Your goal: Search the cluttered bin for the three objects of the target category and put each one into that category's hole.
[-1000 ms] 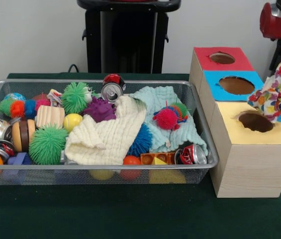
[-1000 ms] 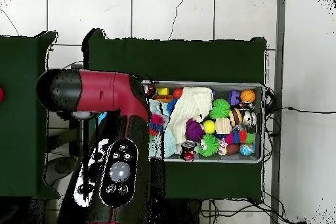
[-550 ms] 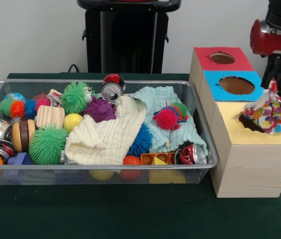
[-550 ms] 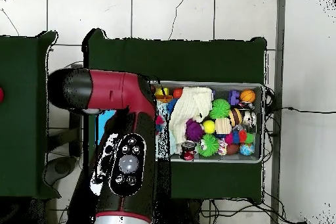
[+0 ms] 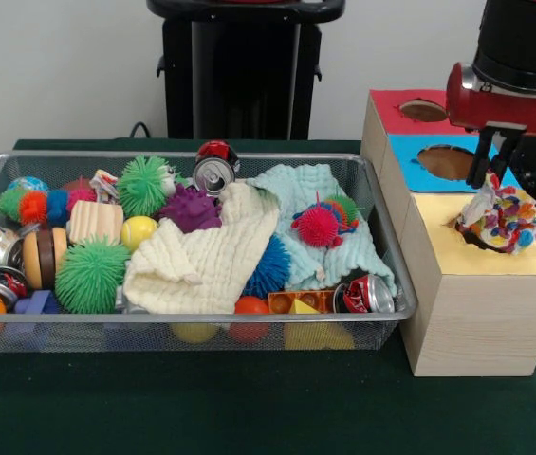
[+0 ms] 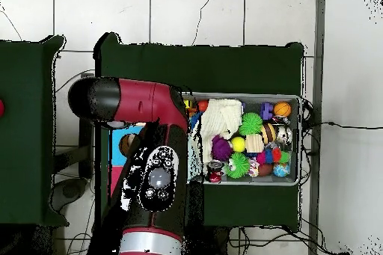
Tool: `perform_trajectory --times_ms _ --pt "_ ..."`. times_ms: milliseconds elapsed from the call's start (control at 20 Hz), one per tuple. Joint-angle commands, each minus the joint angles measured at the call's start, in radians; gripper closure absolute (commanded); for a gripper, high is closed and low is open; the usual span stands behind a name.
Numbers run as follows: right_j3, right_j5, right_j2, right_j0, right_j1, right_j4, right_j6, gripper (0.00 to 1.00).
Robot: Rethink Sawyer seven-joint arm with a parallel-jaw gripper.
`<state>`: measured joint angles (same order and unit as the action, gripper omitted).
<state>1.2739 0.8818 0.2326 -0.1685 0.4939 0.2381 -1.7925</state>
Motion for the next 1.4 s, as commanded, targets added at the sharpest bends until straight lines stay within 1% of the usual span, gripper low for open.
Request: perform_trajectory --times_ms 50,200,400,650,800,1050,1400 --pt "0.047 -0.005 -0.031 0.032 -0.047 0.020 -0.239 1.00" --pt "0.038 -0.004 -0.029 0.035 -0.050 0.020 -0.238 1.00" --pt "0.036 -0.031 -0.038 0.044 -0.056 0.029 -0.237 1.00" --pt "0.041 -0.109 -0.057 0.052 -0.093 0.038 -0.235 1.00" --pt "0.077 -0.158 -0.069 0.062 -0.078 0.044 -0.217 1.00" --pt "0.112 -0.241 -0.098 0.074 -0.069 0.058 -0.204 1.00" --pt "0.122 -0.312 -0.149 0.096 -0.084 0.082 -0.187 1.00"
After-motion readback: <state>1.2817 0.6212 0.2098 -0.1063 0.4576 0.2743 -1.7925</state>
